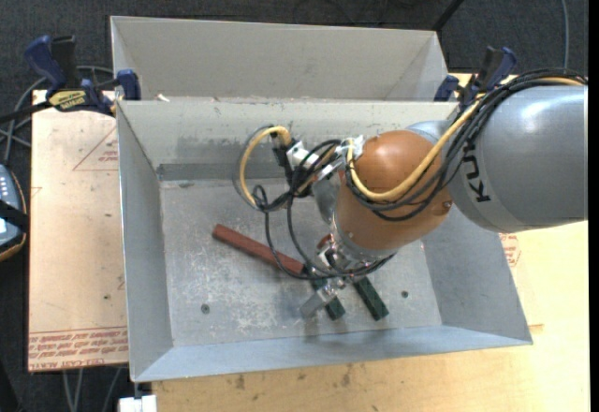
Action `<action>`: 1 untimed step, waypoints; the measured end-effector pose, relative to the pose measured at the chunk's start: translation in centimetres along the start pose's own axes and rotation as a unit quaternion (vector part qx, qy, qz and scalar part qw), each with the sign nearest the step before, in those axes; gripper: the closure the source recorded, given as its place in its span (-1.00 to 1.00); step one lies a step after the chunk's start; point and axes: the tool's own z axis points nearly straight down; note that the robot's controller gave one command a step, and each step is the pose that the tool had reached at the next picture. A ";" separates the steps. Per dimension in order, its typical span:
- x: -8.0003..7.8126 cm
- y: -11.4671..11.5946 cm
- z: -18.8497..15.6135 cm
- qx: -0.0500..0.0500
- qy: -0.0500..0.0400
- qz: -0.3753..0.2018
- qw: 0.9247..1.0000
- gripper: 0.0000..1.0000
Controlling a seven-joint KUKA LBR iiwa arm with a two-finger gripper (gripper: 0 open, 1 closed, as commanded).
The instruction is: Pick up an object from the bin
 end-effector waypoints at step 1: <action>-0.1 -0.3 -0.2 0.002 0.001 -0.002 1.000 1.00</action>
Offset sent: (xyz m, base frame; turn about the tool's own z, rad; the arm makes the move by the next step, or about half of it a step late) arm 0.0000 0.0000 0.0000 0.0000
